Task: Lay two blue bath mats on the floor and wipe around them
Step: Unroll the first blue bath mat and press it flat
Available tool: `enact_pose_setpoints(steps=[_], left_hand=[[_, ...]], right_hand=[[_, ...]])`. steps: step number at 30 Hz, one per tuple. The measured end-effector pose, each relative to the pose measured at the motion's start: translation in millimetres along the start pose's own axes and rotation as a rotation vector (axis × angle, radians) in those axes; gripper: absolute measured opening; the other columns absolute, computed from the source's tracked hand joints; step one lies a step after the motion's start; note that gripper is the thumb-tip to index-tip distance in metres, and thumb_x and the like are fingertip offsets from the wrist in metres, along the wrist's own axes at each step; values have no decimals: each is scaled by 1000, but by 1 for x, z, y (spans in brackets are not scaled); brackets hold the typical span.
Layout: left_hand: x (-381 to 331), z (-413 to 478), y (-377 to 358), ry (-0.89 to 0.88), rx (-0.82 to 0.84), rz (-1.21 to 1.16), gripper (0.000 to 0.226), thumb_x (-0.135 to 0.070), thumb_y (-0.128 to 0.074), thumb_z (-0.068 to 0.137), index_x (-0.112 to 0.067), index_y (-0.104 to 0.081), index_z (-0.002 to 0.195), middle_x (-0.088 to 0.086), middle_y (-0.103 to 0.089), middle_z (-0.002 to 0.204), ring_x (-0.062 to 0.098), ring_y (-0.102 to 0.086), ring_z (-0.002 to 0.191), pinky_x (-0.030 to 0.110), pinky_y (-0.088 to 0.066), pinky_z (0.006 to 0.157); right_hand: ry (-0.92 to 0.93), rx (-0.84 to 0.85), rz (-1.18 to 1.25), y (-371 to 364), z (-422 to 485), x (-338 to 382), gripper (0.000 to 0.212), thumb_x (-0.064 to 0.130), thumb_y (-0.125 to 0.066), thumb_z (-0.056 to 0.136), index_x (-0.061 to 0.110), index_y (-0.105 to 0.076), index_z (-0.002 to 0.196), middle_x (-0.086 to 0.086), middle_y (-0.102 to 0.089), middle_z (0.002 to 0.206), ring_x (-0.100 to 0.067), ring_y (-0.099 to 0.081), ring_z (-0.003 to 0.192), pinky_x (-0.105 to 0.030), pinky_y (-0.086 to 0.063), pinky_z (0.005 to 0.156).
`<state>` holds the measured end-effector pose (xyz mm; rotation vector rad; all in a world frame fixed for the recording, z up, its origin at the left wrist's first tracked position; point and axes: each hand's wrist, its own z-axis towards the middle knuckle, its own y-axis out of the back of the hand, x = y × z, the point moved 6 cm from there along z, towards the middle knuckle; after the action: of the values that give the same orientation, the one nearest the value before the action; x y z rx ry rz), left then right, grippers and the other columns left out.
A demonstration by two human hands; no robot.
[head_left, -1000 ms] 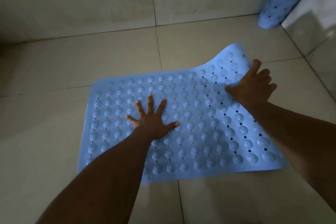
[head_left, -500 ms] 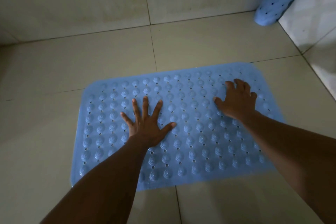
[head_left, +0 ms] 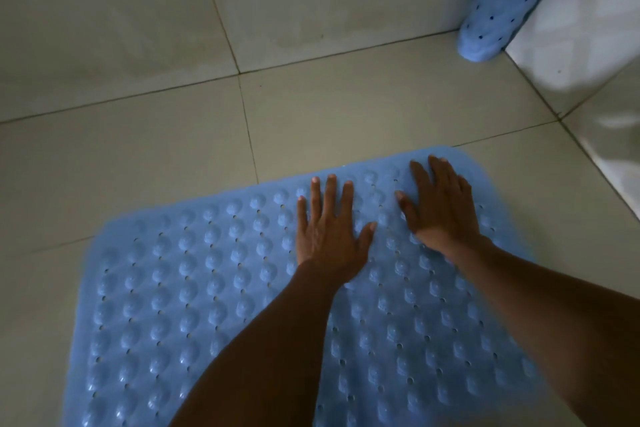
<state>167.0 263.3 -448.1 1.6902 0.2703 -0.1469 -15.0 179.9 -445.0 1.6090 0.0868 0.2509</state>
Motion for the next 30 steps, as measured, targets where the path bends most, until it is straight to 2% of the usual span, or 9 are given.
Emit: enact_pose_setpoints(steps=[5, 10, 15, 22, 30], left_hand=[[-18, 12, -10, 22, -57, -7, 83, -68, -22, 98, -19, -8, 163, 6, -2, 171, 27, 12, 157, 52, 1, 126], [-15, 11, -9, 113, -102, -33, 93, -68, -34, 94, -7, -14, 161, 8, -13, 170, 22, 2, 158, 45, -4, 127], [-15, 13, -5, 100, -167, -46, 87, -61, -51, 91, -6, -32, 157, 10, -30, 164, 27, -17, 156, 50, -18, 125], [-14, 14, -6, 104, -154, -23, 86, -60, -53, 90, -9, -32, 157, 8, -29, 165, 27, -17, 156, 50, -18, 124], [-14, 14, -9, 96, -128, -23, 89, -65, -43, 91, -10, -25, 160, 8, -25, 167, 27, -14, 156, 49, -13, 125]], right_hand=[[-16, -29, 73, -7, 1, -3, 72, 59, -26, 96, 14, -37, 152, -20, -29, 161, -37, -23, 150, -52, -23, 121], [-22, -85, 75, -7, -4, -4, 66, 51, -38, 96, 12, -41, 150, -22, -31, 158, -38, -24, 149, -51, -21, 122], [-30, -66, 102, -6, -1, -5, 64, 46, -45, 96, 10, -45, 149, -24, -32, 158, -39, -23, 150, -53, -20, 123], [18, -109, 130, -7, 2, -4, 62, 42, -48, 96, 8, -48, 147, -27, -33, 158, -43, -22, 151, -56, -18, 123], [1, -135, 119, -7, 3, -2, 65, 46, -43, 93, 9, -49, 146, -26, -35, 157, -40, -25, 150, -55, -20, 122]])
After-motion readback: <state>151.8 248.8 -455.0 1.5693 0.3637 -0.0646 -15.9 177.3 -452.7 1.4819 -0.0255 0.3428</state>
